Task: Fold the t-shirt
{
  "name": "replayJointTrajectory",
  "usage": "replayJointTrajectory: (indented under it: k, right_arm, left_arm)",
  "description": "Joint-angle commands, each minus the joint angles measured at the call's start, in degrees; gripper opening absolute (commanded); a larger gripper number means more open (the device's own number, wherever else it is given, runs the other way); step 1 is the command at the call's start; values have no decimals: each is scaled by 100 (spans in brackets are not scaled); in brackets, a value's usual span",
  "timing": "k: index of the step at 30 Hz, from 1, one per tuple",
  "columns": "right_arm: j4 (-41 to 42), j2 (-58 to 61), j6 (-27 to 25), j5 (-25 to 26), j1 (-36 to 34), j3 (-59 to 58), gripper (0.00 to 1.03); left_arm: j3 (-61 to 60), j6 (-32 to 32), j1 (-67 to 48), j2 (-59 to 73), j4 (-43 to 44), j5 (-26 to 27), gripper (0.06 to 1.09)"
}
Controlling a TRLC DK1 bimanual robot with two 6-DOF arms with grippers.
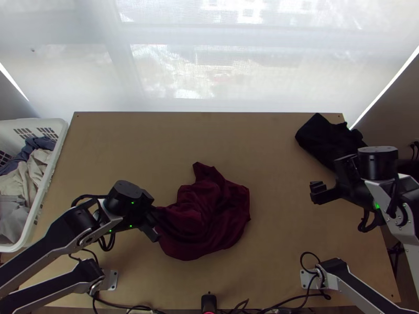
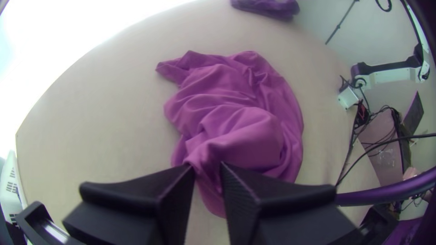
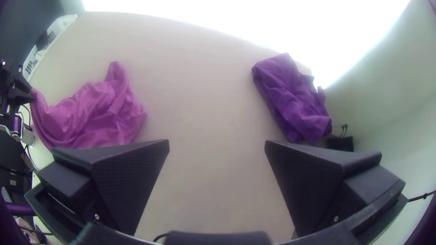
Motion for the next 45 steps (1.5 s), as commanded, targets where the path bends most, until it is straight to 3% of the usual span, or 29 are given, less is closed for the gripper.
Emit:
replayJointTrajectory:
  k: [1, 4, 7, 13, 27, 45]
  right_arm:
    - [271, 150, 415, -12, 705, -370, 98]
    - [438, 281, 494, -302, 1013, -519, 98]
    - [1018, 317, 617, -979, 1189, -818, 98]
    - [1783, 835, 652, -1515, 1795, -1108, 98]
    - [2820, 3568, 608, -1532, 3263, -115, 98]
    - [3620, 5080, 582, -1717, 3158, 8, 92]
  left_arm:
    - [-322, 76, 979, -290, -54, -9, 93]
    - [-322, 76, 1287, -405, -106, -9, 99]
    - [-269, 93, 1691, -492, -185, -9, 100]
    - [-207, 102, 2491, -712, -265, 0, 101]
    - [-612, 32, 3177, -1248, -379, 18, 101]
    - [-673, -3, 3194, -1257, -414, 18, 101]
